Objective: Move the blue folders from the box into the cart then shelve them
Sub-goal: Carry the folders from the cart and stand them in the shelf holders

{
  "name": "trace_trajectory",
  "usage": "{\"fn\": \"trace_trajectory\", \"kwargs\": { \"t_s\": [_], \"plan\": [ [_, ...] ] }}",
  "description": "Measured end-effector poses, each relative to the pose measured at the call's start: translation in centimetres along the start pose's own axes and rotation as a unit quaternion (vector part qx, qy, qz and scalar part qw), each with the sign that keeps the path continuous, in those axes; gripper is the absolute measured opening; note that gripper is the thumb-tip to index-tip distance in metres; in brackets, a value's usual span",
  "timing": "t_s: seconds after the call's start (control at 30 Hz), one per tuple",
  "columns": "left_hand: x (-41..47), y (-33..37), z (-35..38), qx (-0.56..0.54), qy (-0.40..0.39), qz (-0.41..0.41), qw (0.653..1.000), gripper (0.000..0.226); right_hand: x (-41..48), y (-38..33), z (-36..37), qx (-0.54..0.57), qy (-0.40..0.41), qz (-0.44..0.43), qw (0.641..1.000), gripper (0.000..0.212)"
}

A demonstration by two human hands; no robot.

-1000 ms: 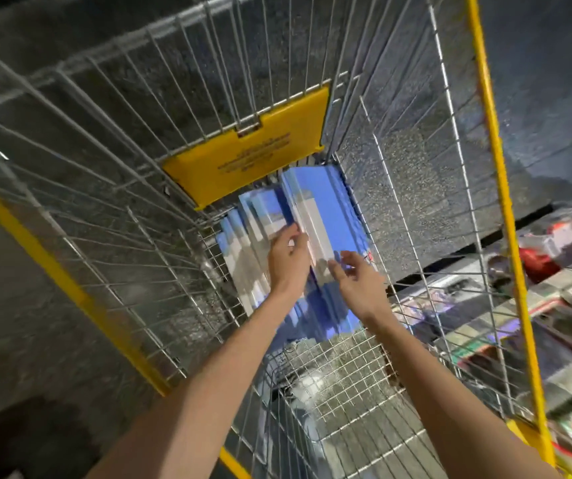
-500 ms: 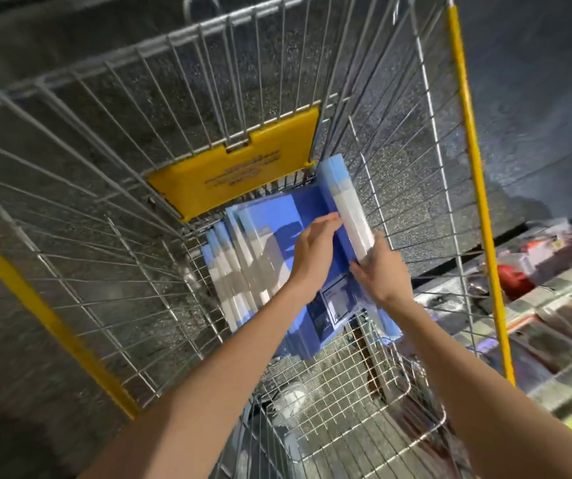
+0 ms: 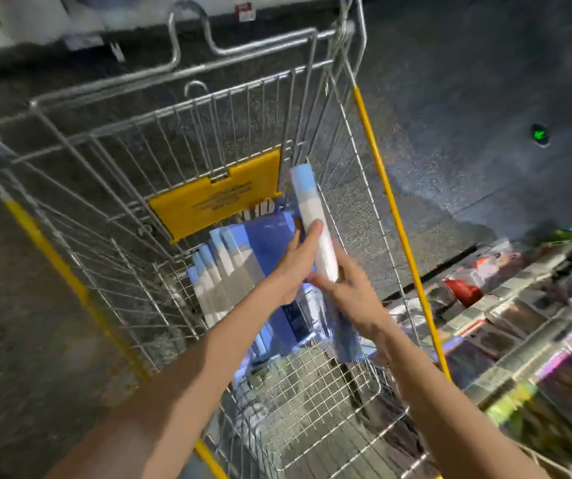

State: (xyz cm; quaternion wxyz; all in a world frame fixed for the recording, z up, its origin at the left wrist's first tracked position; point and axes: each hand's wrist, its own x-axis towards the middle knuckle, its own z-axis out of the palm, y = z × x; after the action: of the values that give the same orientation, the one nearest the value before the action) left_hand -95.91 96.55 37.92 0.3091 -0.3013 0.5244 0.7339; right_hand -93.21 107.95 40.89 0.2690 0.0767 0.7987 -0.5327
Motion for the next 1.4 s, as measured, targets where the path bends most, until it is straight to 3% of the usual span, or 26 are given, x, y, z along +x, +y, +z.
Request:
{"fn": "trace_trajectory", "kwargs": {
  "t_s": [0.13, 0.27, 0.67, 0.97, 1.1, 1.23, 1.3, 1.4],
  "plan": [
    [-2.9, -0.8, 0.1, -0.056, -0.039, 0.023, 0.997, 0.071, -3.0, -2.3, -0.5, 0.170, 0.013, 0.056, 0.984, 0.049],
    [-6.4, -2.1, 0.7, -0.064, -0.104, 0.069, 0.990, 0.056, -6.3, -2.3, 0.0, 0.206, 0.058, 0.023, 0.977, 0.025],
    [-11.9, -3.9, 0.1, -0.074, -0.220, 0.118, 0.965, 0.051, -11.5, -1.7, -0.8, 0.215, 0.052, 0.007, 0.975, 0.040],
    [-11.3, -2.4, -0.8, -0.073, -0.231, 0.139, 0.960, 0.049, -10.5, -2.2, -0.4, 0.245, 0.035, -0.005, 0.969, 0.044],
    [-10.8, -1.8, -0.8, -0.084, -0.226, 0.127, 0.962, 0.048, -10.0, -3.1, 0.0, 0.202, 0.037, -0.020, 0.979, 0.048],
    [-11.6, -0.6, -0.3, -0.067, -0.219, 0.111, 0.967, 0.038, -9.4, -4.2, -0.1, 0.082, 0.095, -0.045, 0.991, 0.049],
    [-11.6, -0.2, -0.2, -0.065, -0.218, 0.107, 0.968, 0.045, -9.2, -4.8, -0.9, 0.029, 0.132, -0.062, 0.989, 0.045],
    [-11.3, 0.9, 0.0, -0.031, -0.146, 0.089, 0.985, 0.052, -9.7, -6.3, -2.7, -0.026, 0.183, -0.073, 0.980, 0.037]
  ]
}}
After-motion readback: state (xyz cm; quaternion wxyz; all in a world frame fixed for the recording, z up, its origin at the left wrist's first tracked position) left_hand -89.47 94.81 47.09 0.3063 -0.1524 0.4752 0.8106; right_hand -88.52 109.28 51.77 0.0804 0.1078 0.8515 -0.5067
